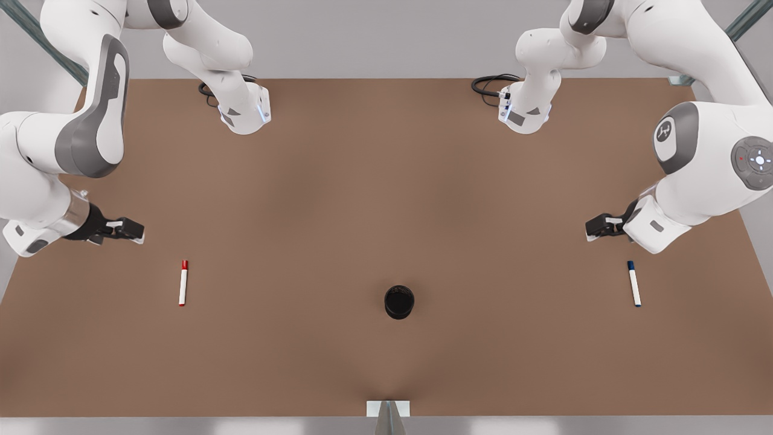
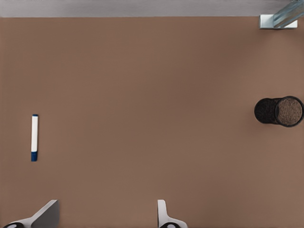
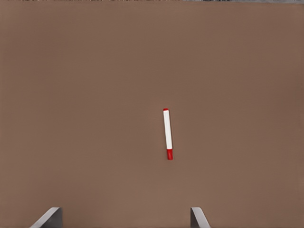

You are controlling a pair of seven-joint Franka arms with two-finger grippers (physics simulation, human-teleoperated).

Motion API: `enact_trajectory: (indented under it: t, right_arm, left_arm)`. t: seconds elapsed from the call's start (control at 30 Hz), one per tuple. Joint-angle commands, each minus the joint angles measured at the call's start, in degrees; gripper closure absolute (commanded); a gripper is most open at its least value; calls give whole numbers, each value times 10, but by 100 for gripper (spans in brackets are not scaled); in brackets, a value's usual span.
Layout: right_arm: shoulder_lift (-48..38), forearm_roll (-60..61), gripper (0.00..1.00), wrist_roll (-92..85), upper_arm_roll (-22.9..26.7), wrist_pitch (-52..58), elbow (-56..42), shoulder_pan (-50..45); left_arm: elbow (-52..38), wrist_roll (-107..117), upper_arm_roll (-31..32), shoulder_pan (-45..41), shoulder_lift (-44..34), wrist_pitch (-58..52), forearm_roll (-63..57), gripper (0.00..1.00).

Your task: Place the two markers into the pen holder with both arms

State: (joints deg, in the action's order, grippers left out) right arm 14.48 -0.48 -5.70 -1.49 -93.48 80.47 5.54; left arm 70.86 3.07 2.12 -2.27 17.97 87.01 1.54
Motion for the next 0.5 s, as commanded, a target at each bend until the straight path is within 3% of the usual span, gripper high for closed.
enact_trajectory:
  t: [0.0, 0.1, 0.23, 0.47]
  right_arm:
    - [-1, 0, 0, -34, 0, -14, 0, 0]
    - [5, -15, 0, -33, -1, -21, -1, -1]
    - [77, -11, 0, -32, -3, -96, 8, 0]
    - [213, -15, 0, -26, -6, -239, 13, -5]
  left_arm:
    - [0, 5, 1, 0, 0, 12, 0, 0]
    - [21, -17, -5, 3, 0, 37, 0, 0]
    - [162, -17, -63, 15, 8, 226, 3, 0]
    - [201, -296, -92, 94, 125, 410, 59, 0]
